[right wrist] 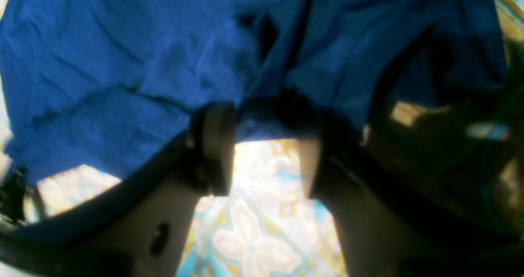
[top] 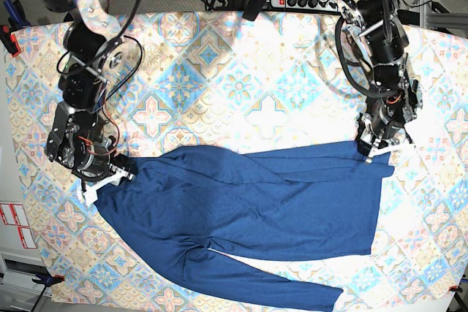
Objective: Fold the T-shirt properly
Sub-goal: 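Hold the folded shirt edge with both grippers and adjust the grip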
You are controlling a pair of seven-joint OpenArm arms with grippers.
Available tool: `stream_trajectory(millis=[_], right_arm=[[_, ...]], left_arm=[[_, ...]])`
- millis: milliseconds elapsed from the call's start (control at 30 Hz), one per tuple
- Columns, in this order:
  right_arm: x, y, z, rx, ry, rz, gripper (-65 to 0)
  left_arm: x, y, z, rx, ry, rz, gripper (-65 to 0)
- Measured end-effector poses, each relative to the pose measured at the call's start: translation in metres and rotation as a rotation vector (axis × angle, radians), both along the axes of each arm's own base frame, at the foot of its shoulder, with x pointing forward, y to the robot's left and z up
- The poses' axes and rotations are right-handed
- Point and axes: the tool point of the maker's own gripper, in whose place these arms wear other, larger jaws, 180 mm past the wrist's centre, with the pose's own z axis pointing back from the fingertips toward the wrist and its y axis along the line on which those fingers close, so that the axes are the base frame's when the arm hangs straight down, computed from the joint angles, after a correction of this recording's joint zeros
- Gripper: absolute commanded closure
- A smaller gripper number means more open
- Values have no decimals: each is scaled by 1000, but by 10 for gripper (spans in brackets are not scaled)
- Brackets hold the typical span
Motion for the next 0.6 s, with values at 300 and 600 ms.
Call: stream_trajectory(millis=[300, 600], right_arm=[[9, 10, -4, 36, -26, -24, -241], [-3, -9, -6, -58, 21, 10, -244]], left_arm=[[0, 1, 6, 5, -2, -20, 0], [-11, 1, -2, 5, 22, -20, 0]])
